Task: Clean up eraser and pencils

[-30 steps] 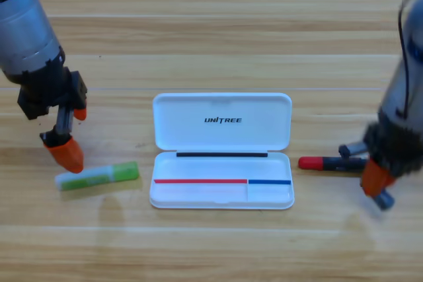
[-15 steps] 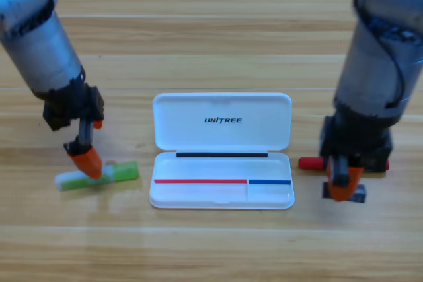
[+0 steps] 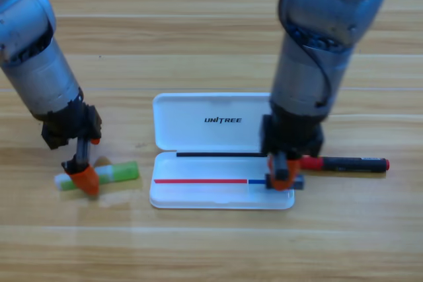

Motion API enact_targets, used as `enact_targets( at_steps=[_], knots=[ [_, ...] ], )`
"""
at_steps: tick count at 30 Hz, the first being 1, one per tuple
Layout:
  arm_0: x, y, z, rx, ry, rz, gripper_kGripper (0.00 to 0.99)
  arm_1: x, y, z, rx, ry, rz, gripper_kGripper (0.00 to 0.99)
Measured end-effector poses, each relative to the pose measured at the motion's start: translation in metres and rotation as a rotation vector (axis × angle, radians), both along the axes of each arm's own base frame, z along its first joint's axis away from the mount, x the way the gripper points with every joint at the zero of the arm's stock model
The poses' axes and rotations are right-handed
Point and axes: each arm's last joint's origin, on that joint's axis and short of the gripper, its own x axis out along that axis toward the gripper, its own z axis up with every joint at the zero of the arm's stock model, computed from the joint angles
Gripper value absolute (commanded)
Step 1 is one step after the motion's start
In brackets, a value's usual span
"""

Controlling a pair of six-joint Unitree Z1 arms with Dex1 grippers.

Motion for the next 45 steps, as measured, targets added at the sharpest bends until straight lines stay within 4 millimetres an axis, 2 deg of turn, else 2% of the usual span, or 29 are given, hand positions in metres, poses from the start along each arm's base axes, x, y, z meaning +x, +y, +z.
enact_targets(
  at_steps=[11,16,21,22,28,29,35,38,40,45],
  knots=[
    [-0.002,0.003,-0.01,0.015,-0.035,0.007,0.99,0.012,0.02,-0.03,-0.034,0.009,0.013,0.0],
    [-0.003,0.004,-0.013,0.016,-0.035,0.023,0.983,0.013,0.02,-0.03,-0.036,0.003,0.013,0.0],
    [-0.002,0.003,-0.013,0.014,-0.052,0.027,0.865,0.014,0.02,-0.03,-0.053,-0.02,0.012,0.0],
    [-0.002,0.003,-0.013,0.016,-0.053,0.027,0.83,0.014,0.02,-0.03,-0.054,-0.02,0.012,0.029],
    [-0.003,0.003,-0.013,0.017,-0.053,0.026,0.666,0.014,0.02,-0.03,-0.054,-0.021,0.013,0.75],
    [-0.003,0.003,-0.013,0.017,-0.053,0.026,0.63,0.014,0.02,-0.03,-0.054,-0.021,0.013,0.792],
    [-0.003,0.003,-0.013,0.016,-0.054,0.025,0.342,0.013,0.019,-0.03,-0.055,-0.021,0.013,0.85],
    [-0.003,0.003,-0.014,0.018,-0.054,0.019,0.143,0.007,0.012,-0.025,-0.063,-0.015,0.013,0.85],
    [-0.003,0.003,-0.014,0.02,-0.053,0.007,0.0,-0.001,0.001,-0.012,-0.057,-0.018,0.013,0.85],
    [-0.004,0.003,-0.013,0.02,-0.058,-0.01,0.0,-0.034,-0.041,0.056,0.037,-0.09,0.017,0.851]
  ],
)
